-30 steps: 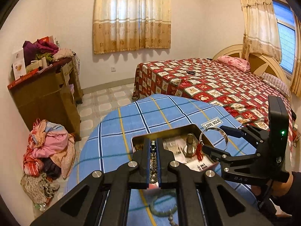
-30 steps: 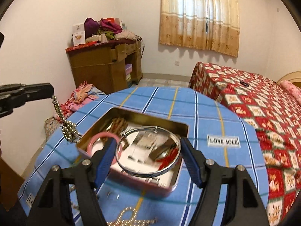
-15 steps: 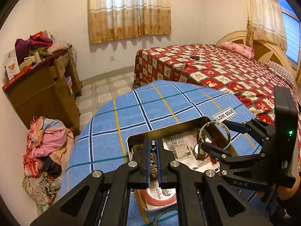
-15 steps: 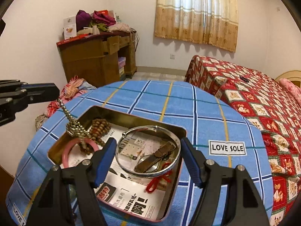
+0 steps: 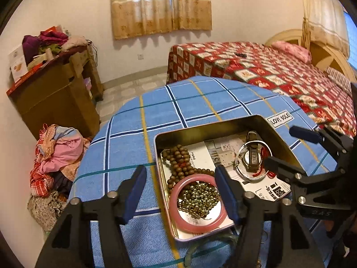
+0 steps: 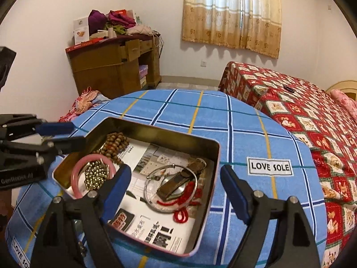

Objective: Organize jewelry

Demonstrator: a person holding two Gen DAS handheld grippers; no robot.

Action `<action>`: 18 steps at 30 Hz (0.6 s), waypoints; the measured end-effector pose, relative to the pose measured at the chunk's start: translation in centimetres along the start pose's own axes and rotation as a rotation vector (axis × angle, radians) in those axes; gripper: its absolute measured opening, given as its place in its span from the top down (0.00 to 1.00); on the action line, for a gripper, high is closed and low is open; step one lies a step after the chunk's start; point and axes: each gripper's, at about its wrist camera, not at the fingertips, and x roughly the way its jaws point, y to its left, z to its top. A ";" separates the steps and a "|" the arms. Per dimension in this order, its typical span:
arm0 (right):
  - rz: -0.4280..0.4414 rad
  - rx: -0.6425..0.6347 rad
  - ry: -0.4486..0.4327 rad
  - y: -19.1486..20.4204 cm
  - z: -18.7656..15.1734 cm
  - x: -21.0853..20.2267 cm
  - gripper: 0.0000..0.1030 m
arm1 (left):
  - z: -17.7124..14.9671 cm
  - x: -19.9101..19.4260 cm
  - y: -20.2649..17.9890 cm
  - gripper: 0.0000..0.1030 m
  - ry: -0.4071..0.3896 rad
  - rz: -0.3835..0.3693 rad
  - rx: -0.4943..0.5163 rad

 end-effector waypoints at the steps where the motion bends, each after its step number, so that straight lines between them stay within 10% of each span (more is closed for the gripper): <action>1: 0.000 0.002 0.001 0.0 -0.1 -0.1 0.18 | -0.2 -0.1 0.1 0.37 0.006 -0.007 -0.007; 18: -0.016 0.024 0.010 0.7 -3.9 -4.5 0.15 | -5.5 -3.0 1.5 0.37 0.030 0.004 -0.094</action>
